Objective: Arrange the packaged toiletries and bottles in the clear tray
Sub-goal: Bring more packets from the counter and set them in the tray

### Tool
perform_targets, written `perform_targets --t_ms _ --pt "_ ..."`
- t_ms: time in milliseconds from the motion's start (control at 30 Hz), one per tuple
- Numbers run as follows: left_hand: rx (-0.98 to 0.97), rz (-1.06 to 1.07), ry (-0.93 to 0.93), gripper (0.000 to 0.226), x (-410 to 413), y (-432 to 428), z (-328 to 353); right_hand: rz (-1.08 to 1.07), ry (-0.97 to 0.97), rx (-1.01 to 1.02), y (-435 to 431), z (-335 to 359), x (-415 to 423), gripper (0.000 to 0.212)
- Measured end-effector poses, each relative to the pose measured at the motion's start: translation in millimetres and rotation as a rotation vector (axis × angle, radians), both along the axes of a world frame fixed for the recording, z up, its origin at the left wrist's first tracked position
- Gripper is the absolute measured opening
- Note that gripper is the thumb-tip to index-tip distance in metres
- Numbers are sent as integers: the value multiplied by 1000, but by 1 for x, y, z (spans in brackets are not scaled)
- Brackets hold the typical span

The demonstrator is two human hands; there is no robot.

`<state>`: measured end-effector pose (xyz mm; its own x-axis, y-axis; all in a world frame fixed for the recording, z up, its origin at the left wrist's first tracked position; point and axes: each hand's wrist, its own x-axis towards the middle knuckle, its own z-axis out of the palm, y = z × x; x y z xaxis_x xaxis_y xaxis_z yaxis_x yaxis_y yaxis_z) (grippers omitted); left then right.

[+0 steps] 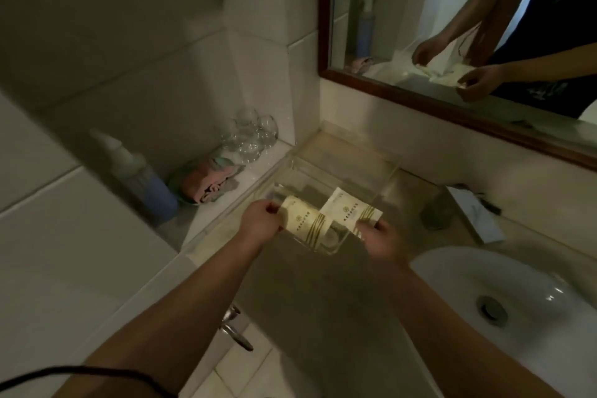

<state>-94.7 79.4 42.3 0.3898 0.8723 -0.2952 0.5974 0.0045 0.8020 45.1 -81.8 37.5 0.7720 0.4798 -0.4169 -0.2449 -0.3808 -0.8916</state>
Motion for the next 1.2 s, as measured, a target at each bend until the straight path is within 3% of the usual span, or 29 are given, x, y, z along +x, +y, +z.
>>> perform_targets --t_ms 167,333,667,900,1033,1200 --pt "-22 59 58 17 25 56 -13 33 -63 -92 29 -7 13 21" --pt "5 -23 105 23 62 102 -27 -33 -68 -217 65 -21 26 26" --pt "42 -108 124 23 86 141 -53 -27 -83 -419 102 -29 23 9" --pt "227 -319 251 39 86 143 -59 -4 -68 -411 119 -33 25 9" --pt "466 -452 317 38 85 136 -61 34 -33 -413 121 -28 25 33" --pt "570 -799 276 40 84 137 -63 261 -304 -609 115 -23 17 54"
